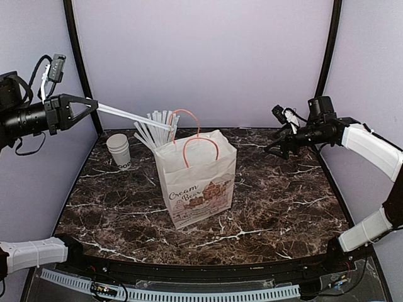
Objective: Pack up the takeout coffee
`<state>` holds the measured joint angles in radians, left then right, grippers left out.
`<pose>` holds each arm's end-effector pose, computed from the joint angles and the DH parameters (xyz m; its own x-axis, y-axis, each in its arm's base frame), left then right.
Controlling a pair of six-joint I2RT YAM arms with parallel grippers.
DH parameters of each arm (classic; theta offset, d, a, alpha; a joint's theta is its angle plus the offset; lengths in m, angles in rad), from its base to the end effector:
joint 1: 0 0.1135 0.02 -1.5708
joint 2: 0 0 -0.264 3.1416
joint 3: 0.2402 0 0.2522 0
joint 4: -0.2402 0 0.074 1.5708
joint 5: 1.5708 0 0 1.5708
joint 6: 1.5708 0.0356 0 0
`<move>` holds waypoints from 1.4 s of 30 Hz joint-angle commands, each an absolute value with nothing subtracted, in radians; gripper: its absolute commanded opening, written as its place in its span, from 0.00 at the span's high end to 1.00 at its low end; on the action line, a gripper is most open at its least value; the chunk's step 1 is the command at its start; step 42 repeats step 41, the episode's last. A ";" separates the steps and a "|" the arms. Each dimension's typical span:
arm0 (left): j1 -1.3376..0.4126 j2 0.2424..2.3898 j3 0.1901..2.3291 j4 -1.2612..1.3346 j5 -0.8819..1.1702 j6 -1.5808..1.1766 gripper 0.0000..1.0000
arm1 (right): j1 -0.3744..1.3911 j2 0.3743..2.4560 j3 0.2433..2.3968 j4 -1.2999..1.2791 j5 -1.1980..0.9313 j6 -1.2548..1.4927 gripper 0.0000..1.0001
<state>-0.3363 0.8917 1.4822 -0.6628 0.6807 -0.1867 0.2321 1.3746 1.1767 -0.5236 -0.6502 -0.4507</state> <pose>0.1112 -0.0626 0.4978 -0.2246 -0.0743 -0.9716 0.8216 0.5217 -0.2298 0.2844 0.0894 0.3155 -0.3062 -0.4286 -0.8500 -0.8429 0.5370 0.0329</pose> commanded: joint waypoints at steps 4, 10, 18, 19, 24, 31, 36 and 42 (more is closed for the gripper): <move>-0.351 0.914 1.433 -0.749 0.770 -0.244 1.00 | 0.234 1.346 1.158 -0.508 -0.644 -0.454 0.08; -0.473 1.061 1.466 -0.839 0.665 -0.188 1.00 | 0.234 1.326 1.144 -0.506 -0.635 -0.461 0.08; -0.632 1.300 1.629 -0.868 0.486 -0.091 0.36 | 0.234 1.312 1.145 -0.508 -0.634 -0.448 0.03; -0.645 1.318 1.643 -0.855 0.468 -0.072 0.21 | 0.233 1.312 1.156 -0.512 -0.636 -0.440 0.02; -0.649 1.285 1.654 -0.760 0.270 0.022 0.03 | 0.218 1.309 1.224 -0.491 -0.573 -0.349 0.01; -0.613 1.154 1.456 -0.581 -0.288 0.050 0.01 | 0.138 1.294 1.309 -0.393 -0.399 -0.101 0.01; -0.422 1.077 1.257 -0.455 -0.342 -0.074 0.01 | 0.126 1.229 1.267 -0.302 -0.243 -0.038 0.01; -0.397 0.967 0.987 -0.147 -0.348 -0.057 0.01 | 0.122 1.202 1.188 -0.249 -0.284 -0.025 0.01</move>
